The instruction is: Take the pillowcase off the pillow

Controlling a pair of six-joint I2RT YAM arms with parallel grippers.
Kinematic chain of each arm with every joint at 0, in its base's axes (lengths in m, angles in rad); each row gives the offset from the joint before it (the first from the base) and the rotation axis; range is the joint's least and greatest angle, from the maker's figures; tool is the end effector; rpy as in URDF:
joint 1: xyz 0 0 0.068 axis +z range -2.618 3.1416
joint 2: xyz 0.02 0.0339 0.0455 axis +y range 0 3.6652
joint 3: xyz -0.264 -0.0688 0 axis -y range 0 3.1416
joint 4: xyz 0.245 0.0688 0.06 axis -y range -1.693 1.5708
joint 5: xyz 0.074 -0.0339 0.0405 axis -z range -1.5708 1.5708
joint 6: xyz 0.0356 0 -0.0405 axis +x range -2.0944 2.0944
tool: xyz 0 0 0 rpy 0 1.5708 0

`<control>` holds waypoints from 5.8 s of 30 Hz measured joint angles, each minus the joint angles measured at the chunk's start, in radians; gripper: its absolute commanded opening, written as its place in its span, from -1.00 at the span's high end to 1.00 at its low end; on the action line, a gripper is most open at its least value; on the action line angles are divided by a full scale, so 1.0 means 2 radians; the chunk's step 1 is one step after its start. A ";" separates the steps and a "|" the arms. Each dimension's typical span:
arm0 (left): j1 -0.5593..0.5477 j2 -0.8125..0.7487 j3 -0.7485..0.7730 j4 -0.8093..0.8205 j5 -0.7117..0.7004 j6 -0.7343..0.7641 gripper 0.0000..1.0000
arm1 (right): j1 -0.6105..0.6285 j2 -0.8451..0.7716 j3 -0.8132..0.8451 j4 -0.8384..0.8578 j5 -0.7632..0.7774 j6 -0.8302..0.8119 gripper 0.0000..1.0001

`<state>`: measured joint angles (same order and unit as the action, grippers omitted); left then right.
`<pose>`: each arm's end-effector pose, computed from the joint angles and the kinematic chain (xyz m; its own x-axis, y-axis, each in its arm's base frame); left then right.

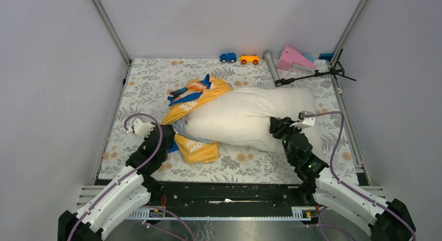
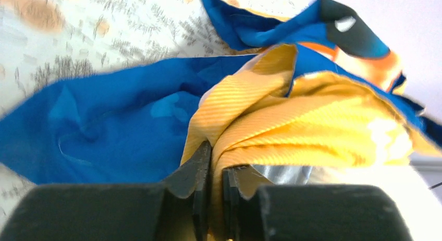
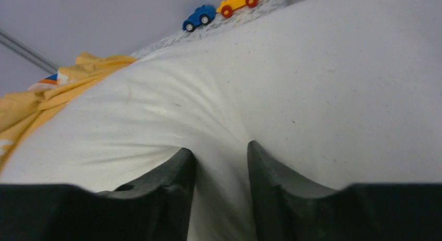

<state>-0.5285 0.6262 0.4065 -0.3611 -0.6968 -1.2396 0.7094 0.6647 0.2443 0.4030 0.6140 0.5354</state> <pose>0.1350 -0.0524 0.2178 -0.0816 -0.7921 -0.6048 -0.4730 0.5650 -0.6761 0.1374 0.0909 0.2293 -0.0600 0.4981 -0.8650 -0.0752 0.8619 0.5015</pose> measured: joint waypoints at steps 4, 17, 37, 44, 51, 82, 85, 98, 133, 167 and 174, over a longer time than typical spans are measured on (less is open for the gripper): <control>0.015 0.014 -0.028 0.115 0.033 0.160 0.12 | -0.023 0.016 0.001 0.038 -0.018 -0.054 -0.78; 0.030 0.058 -0.039 0.237 0.208 0.368 -0.72 | 0.098 0.144 0.198 -0.121 -0.014 -0.192 -0.99; 0.030 0.077 -0.041 0.246 0.226 0.380 -0.57 | 0.152 0.397 0.392 -0.354 -0.037 -0.172 -0.17; 0.026 0.093 -0.039 0.253 0.227 0.369 0.34 | 0.138 0.331 0.341 -0.311 -0.021 -0.145 1.00; 0.014 0.075 -0.038 0.262 0.240 0.356 0.71 | 0.075 0.105 0.228 -0.277 -0.045 -0.127 1.00; 0.026 0.040 -0.013 0.003 -0.126 0.081 0.79 | 0.038 0.154 0.348 -0.202 0.109 -0.143 1.00; 0.026 0.033 -0.013 -0.006 -0.137 0.067 0.79 | 0.023 0.244 0.406 -0.171 0.098 -0.148 1.00; 0.026 0.050 -0.013 0.013 -0.134 0.088 0.79 | 0.001 0.474 0.712 -0.227 -0.241 -0.165 -0.99; 0.096 0.367 0.361 0.148 0.208 0.323 -0.98 | -0.004 0.197 0.209 -0.104 0.016 -0.191 -0.99; 0.102 0.378 -0.077 0.634 0.063 0.593 -0.75 | -0.249 0.430 -0.012 0.359 -0.072 -0.307 -0.96; 0.116 0.393 -0.054 0.641 0.078 0.602 -0.74 | -0.285 0.439 -0.022 0.419 -0.096 -0.290 -0.99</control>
<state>-0.2958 1.4124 0.2985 0.9207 -0.5411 -0.0360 0.1390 1.5417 0.1997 1.2411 0.4229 -0.0437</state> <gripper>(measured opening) 0.850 0.993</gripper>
